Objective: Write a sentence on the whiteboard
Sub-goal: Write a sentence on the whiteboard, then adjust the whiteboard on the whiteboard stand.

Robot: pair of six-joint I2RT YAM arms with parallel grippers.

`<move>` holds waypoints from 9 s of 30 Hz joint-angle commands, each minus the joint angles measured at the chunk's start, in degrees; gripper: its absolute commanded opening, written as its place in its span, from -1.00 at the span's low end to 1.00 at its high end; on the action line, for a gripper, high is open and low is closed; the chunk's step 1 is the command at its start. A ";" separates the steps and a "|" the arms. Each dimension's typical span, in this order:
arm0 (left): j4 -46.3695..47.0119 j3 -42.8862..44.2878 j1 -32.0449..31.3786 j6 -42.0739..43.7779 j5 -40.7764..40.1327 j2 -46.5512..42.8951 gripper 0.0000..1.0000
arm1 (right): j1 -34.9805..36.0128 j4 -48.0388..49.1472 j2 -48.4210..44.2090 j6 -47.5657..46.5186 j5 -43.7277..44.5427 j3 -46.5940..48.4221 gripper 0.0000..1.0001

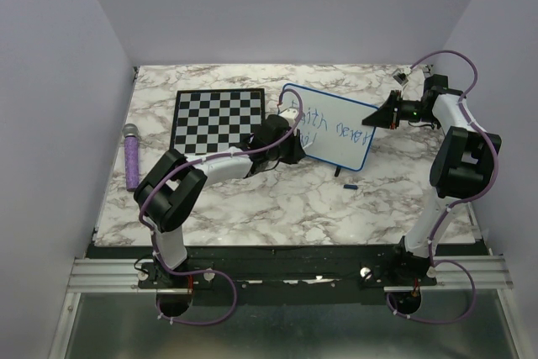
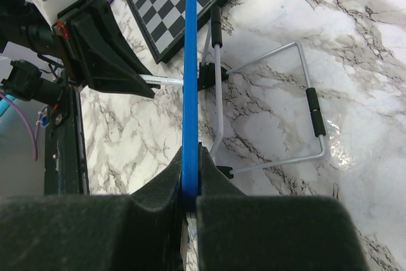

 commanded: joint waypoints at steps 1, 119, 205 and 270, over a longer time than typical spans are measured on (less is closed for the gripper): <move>-1.45 -1.75 -0.08 0.72 -0.34 -1.07 -1.00 | 0.23 -0.66 0.89 -2.11 -0.04 1.82 -0.99; -3.29 3.26 1.06 1.25 1.68 0.87 -1.00 | 0.23 -1.19 0.98 -2.55 -0.04 2.00 -0.99; -1.28 -11.92 4.22 4.59 4.50 -22.76 -1.00 | 0.23 -1.45 1.07 -2.90 0.39 2.17 -0.99; 3.12 -34.53 10.56 0.02 2.03 -50.02 -1.00 | -0.83 -24.83 12.41 -19.42 11.03 13.42 -0.40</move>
